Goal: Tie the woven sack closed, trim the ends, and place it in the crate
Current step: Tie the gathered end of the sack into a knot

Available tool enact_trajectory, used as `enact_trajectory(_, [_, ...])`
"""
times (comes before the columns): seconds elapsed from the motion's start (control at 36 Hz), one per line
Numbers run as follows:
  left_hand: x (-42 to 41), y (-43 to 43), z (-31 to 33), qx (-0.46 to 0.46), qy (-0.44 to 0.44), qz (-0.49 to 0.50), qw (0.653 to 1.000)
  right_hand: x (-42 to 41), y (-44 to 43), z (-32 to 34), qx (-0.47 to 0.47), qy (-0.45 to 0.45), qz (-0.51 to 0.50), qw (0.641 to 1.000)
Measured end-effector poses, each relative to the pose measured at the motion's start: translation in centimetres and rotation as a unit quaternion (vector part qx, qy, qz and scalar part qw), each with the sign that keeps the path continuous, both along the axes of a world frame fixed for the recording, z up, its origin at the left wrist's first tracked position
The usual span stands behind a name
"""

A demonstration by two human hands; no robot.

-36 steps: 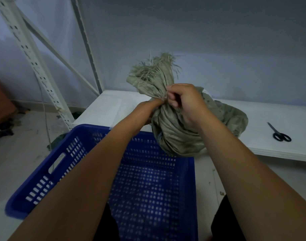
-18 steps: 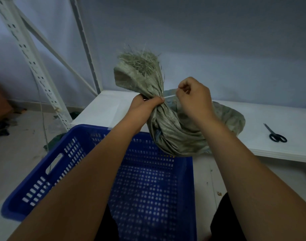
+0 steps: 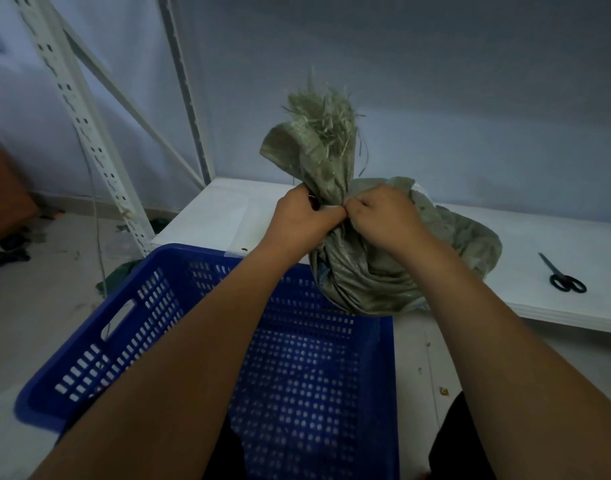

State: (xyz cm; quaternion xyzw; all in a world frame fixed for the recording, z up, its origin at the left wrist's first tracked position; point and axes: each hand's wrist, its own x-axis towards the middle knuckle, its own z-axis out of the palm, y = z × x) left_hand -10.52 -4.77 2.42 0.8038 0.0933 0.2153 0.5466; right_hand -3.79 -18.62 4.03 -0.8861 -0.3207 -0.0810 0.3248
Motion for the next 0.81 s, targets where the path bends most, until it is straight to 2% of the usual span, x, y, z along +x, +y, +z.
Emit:
enact_trajectory(0.17, [0.0,-0.3,-0.1,0.058,-0.031,0.026,0.998,-0.9,0.2,0.6,0.114,0.105,0.015,0.988])
enact_trajectory(0.31, [-0.3,-0.1,0.3,0.010,-0.053,-0.010,0.998,-1.7,0.6,1.2,0.198,0.122,0.049,0.971])
enact_trajectory(0.44, [-0.6,-0.2,1.2,-0.089,-0.071,-0.099,0.989,-1.0,-0.1,1.6,0.274,0.170,0.016,0.947])
enact_trajectory(0.5, [-0.6,-0.3,1.2,-0.103,-0.068,-0.104,0.987,-0.8,-0.4,1.7,0.255,0.169,0.037,0.951])
enact_trajectory(0.64, [-0.5,-0.3,1.0,-0.099,-0.078,-0.085,0.988,-0.3,-1.0,1.8,0.156,0.103,0.063,0.980])
enact_trajectory(0.81, [-0.4,-0.3,0.4,-0.042,-0.053,-0.042,0.997,-0.2,-1.4,1.8,0.025,0.021,0.062,0.998])
